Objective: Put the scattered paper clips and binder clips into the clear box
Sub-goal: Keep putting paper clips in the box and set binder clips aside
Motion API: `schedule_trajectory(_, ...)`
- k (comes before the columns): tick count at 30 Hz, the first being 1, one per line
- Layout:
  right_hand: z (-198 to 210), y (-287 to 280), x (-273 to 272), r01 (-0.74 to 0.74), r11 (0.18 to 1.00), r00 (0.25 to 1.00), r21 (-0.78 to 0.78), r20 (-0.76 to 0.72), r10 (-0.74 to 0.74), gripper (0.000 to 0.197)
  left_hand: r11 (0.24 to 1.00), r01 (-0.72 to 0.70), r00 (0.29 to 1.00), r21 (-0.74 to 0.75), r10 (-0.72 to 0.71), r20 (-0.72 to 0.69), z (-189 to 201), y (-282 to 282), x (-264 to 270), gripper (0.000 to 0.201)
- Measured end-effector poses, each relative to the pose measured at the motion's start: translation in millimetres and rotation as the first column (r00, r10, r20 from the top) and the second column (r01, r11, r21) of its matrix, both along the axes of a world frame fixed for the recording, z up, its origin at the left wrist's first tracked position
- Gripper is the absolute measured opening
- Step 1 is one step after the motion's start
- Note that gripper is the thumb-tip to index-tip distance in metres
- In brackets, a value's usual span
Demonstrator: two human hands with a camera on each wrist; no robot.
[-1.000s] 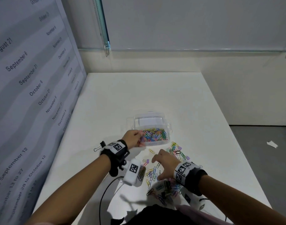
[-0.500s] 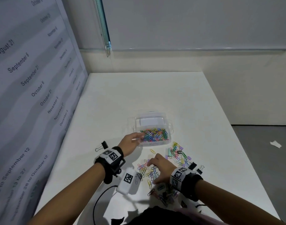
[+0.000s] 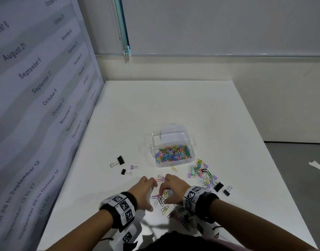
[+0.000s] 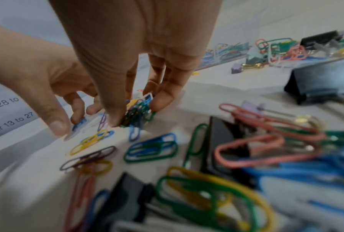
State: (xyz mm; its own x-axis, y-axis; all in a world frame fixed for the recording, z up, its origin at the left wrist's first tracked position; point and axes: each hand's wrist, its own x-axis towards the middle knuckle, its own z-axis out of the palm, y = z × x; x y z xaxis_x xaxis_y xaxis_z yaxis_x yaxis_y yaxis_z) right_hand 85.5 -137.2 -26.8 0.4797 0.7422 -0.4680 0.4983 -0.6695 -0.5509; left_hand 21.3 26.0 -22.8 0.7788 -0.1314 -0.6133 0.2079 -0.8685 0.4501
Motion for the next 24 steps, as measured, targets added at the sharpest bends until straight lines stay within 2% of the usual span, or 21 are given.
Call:
schedule_trajectory(4, 4.4, -8.7, 2.4, 0.025, 1.0, 0.999, 0.016, 0.024, -0.025, 0.017, 1.0, 0.003, 0.997, -0.025, -0.001, 0.083, -5.4, -16.5, 5.5, 0.057)
schedule_trajectory(8, 15.2, -20.3, 7.3, 0.128, 0.992, 0.99, 0.019, 0.057, -0.129, 0.021, 0.998, -0.008, 0.986, -0.056, 0.017, 0.167, -8.7, -31.5, 15.3, 0.045)
schedule_trajectory(10, 19.6, -27.4, 12.8, 0.221, 0.975, 0.973, 0.018, 0.066, -0.221, 0.021, 0.997, -0.029, 0.986, -0.07, 0.04, 0.163, -8.5, -38.3, 18.5, 0.049)
schedule_trajectory(13, 26.7, -35.9, 25.4, 0.298, 0.954, 0.953, -0.014, 0.057, -0.297, 0.018, 0.997, -0.023, 0.989, -0.076, 0.034, 0.142, -9.2, -48.3, 20.5, 0.07)
schedule_trajectory(17, 45.6, -38.8, 49.1, 0.339, 0.941, 0.937, 0.006, 0.084, -0.338, 0.012, 0.995, 0.098, 0.976, 0.025, -0.101, 0.193, -12.5, -57.9, 22.8, 0.087)
schedule_trajectory(20, 58.5, -34.6, 69.0, 0.383, 0.919, 0.91, 0.092, 0.133, -0.392, 0.012, 0.987, 0.155, 0.967, 0.038, -0.159, 0.197, -14.2, -60.8, 24.8, 0.077)
schedule_trajectory(24, 60.4, -27.8, 82.8, 0.482, 0.836, 0.841, 0.261, 0.13, -0.526, 0.019, 0.991, 0.131, 0.975, 0.007, -0.13, 0.183, -11.6, -56.3, 30.3, 0.044)
